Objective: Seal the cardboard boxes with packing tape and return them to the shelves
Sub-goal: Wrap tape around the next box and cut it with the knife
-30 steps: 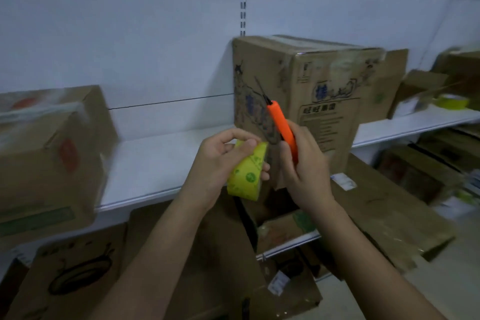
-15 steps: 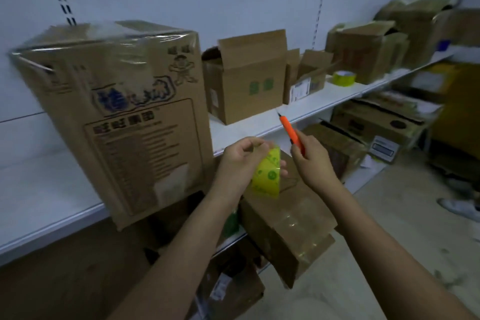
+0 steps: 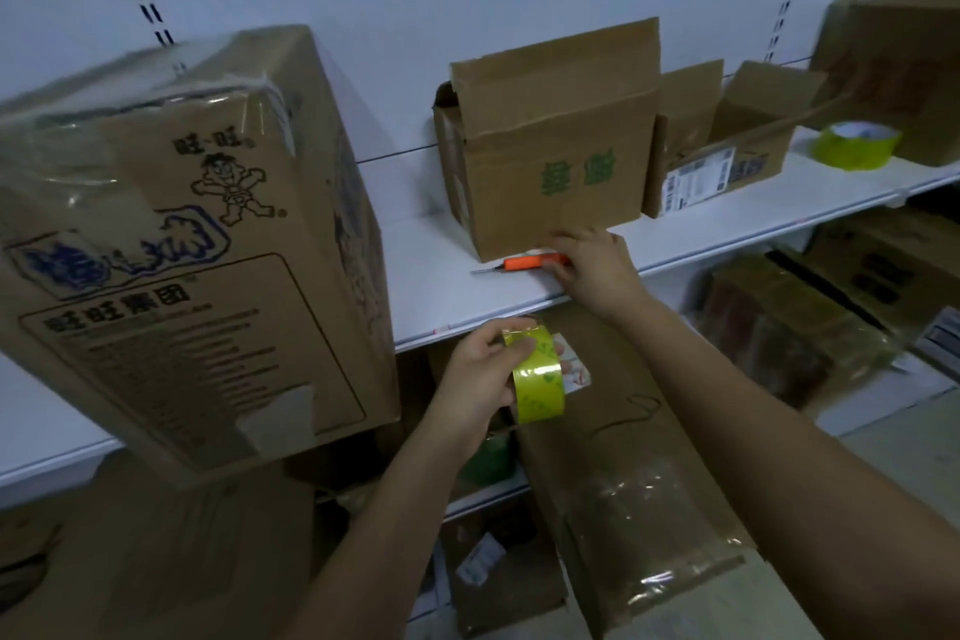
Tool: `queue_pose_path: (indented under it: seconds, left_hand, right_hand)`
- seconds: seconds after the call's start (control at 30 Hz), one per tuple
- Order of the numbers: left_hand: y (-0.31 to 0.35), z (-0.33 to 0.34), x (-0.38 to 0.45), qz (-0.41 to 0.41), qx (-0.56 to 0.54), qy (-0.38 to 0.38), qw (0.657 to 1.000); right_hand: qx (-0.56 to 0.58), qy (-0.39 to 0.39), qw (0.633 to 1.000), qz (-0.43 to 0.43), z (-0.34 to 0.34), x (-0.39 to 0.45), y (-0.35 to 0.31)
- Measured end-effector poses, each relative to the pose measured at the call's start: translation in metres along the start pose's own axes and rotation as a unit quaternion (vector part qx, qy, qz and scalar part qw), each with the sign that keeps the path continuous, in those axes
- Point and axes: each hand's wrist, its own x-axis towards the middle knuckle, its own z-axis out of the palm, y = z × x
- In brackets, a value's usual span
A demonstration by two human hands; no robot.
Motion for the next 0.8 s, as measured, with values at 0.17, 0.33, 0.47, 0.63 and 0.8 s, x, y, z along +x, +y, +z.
queue_pose_path:
  seconds: [0.17, 0.33, 0.47, 0.63, 0.8]
  left_hand:
    - [-0.001, -0.005, 0.012, 0.015, -0.011, 0.011, 1.0]
    - [-0.005, -0.002, 0.009, -0.006, -0.032, 0.048, 0.998]
    - [-0.01, -0.009, 0.02, -0.015, 0.034, 0.142, 0.989]
    - [-0.016, -0.016, 0.025, 0.015, 0.068, 0.19, 0.979]
    - [-0.019, -0.019, 0.035, 0.025, 0.101, 0.192, 0.976]
  right_hand:
    - [0.326, -0.086, 0.941, -0.001, -0.026, -0.048, -0.042]
    - [0.3, -0.097, 0.948, 0.03, -0.018, -0.045, -0.052]
    - [0.304, -0.071, 0.949, 0.044, -0.007, -0.032, -0.064]
    - [0.308, -0.037, 0.95, 0.049, 0.011, -0.021, -0.076]
    - [0.28, -0.027, 0.959, 0.039, 0.029, -0.013, -0.076]
